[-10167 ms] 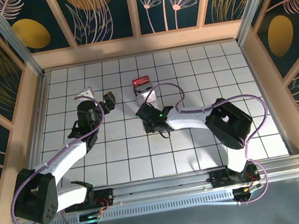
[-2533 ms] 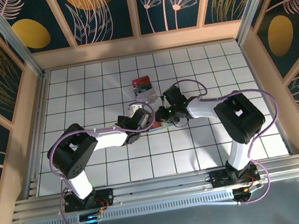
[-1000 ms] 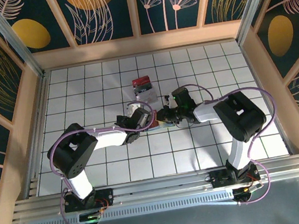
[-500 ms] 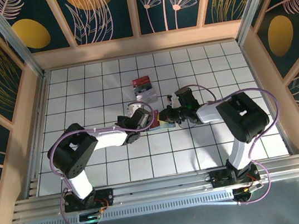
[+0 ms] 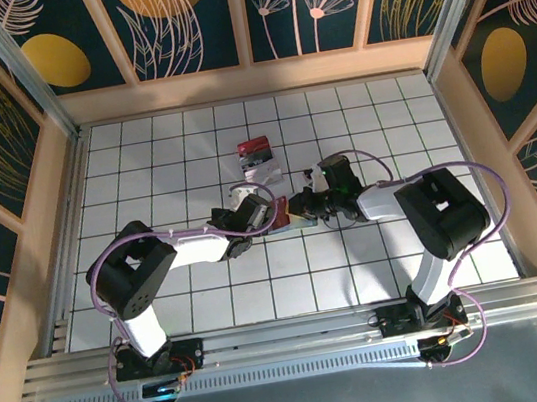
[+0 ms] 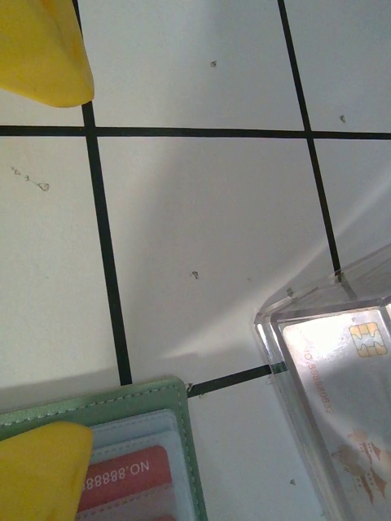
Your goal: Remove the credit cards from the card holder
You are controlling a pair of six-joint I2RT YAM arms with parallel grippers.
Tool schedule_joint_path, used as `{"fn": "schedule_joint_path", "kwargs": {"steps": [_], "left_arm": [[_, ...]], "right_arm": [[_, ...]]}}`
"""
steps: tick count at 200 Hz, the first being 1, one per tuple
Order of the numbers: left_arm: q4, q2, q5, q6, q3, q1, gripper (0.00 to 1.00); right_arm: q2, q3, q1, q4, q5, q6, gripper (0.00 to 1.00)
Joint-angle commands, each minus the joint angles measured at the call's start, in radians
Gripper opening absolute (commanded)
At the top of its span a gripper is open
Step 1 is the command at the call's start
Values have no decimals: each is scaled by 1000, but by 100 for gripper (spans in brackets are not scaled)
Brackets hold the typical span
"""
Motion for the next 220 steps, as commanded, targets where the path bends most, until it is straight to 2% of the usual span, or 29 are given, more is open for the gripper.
{"fn": "schedule_joint_path", "kwargs": {"steps": [1,65,133,174,220], "left_arm": [[-107,49,28,19,-13,-7,99],[-106,49,27,18,-15,-7,99],[-114,-6,15,27,-9,-8,99],[-126,-75,25,53,29,-8,99],[-63,-96,103,109,70,-7,99]], "right_arm": [[-36,-1,-9,53,-34,6,11],[-45,-3,-12,25,-8,-5,0],[-84,40,-20,-176,126,-102,0],[-77,59,-15,-201,127,-111,0],[-67,73,-8,-209,127,-110,0]]}}
